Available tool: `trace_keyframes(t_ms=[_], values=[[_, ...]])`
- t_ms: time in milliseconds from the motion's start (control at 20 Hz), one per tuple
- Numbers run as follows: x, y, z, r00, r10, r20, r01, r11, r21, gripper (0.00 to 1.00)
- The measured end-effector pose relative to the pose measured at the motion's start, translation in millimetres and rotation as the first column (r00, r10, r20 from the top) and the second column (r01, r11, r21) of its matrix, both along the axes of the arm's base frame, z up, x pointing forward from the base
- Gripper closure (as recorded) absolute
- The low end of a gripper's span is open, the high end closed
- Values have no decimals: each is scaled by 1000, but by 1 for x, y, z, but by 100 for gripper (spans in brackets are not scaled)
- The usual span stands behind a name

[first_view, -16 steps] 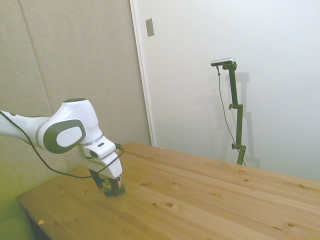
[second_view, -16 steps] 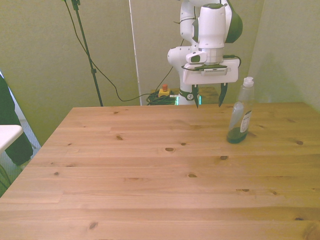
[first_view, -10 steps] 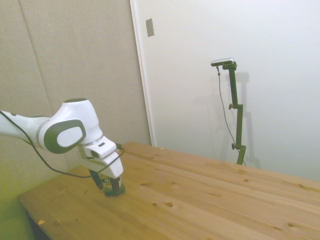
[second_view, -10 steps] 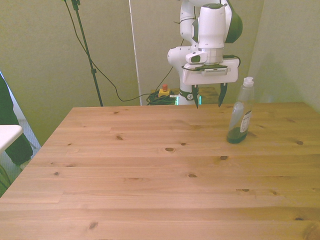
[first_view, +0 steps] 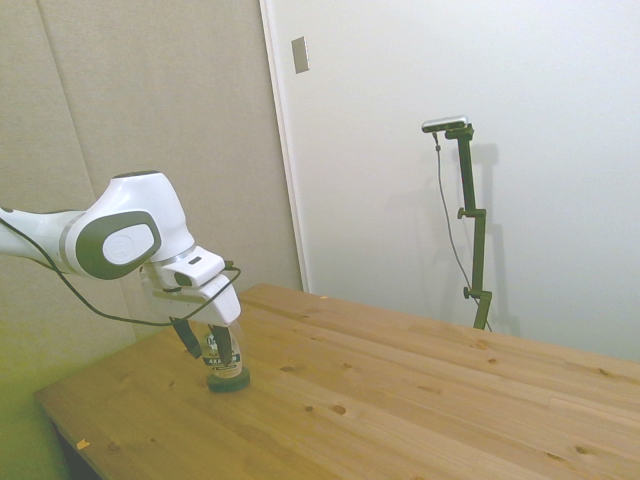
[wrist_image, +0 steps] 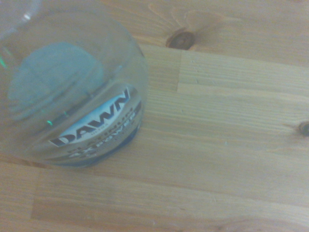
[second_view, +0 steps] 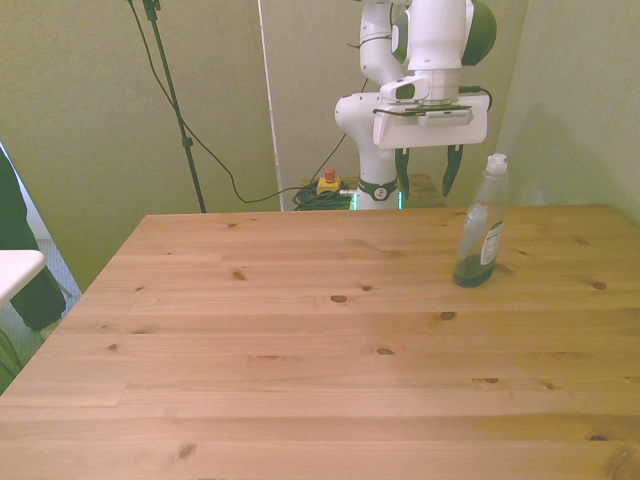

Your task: Knock down the dish soap

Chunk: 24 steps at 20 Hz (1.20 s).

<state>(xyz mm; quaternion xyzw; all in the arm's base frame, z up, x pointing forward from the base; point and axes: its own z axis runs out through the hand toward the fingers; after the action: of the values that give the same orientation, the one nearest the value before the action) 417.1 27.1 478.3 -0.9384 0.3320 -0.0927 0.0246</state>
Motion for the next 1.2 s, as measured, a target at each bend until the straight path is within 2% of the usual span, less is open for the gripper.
trace_keyframes(t_ms=[450,900,1200], values=[[14,19,2,996,91,-2,-91,996,-16,100],[34,39,0,989,139,55,-139,990,-3,100],[62,64,-5,984,160,84,-162,987,20,100]])
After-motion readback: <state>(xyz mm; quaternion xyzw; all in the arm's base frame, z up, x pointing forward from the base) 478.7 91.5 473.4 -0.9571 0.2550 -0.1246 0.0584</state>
